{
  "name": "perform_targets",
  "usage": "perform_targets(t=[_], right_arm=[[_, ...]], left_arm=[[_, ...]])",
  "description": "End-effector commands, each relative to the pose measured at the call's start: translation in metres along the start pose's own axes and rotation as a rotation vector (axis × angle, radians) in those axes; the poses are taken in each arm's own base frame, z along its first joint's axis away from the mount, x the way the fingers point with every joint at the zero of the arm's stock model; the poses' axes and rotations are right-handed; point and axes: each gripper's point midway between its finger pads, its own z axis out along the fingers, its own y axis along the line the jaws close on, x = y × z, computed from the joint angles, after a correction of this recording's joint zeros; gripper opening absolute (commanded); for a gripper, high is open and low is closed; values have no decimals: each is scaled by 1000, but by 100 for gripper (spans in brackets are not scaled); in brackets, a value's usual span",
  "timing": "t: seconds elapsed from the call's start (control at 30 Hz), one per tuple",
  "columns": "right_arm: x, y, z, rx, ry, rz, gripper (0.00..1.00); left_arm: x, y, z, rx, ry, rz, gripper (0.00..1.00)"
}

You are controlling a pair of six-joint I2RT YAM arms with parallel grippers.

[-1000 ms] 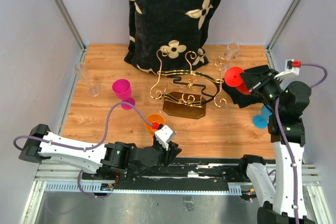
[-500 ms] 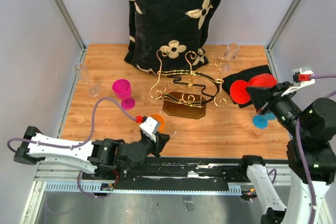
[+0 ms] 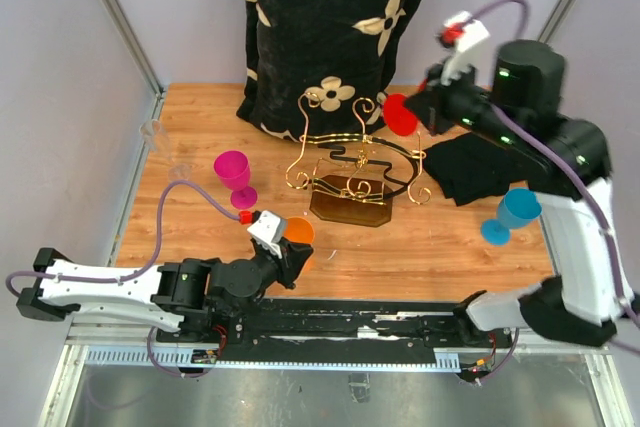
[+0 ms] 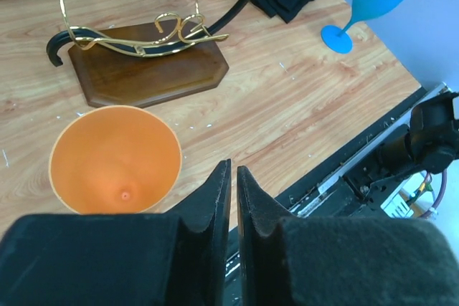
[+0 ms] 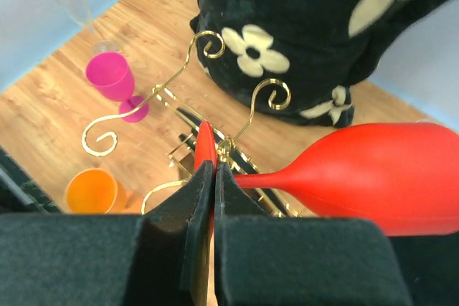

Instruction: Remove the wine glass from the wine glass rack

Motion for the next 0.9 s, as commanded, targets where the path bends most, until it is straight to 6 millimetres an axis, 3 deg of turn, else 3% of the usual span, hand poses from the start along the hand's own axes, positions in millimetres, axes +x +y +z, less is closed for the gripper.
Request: perform_targets(t=[0.0, 0.1, 0.2, 0.33, 0.43, 0.57, 0.87], right_arm=[[0, -1, 15, 185, 110, -289, 1], [0, -1, 15, 376, 137, -471, 1], [5, 19, 7, 510, 135, -653, 1], [11, 53, -20, 697, 99, -884, 0], [18, 73, -42, 727, 79, -893, 1], [61, 90, -51, 765, 142, -976, 1], [148, 111, -44, 669, 93, -1133, 1]], left_arm=[[-9, 14, -5, -44, -33, -42, 14], [-18, 27, -13, -84, -57, -77, 14], [-36, 44, -26, -115, -105, -129, 14], [-59, 65, -44, -146, -163, -196, 14], [-69, 77, -55, -153, -185, -226, 14], [-74, 87, -62, -165, -197, -236, 14], [-79, 96, -72, -170, -184, -244, 15]])
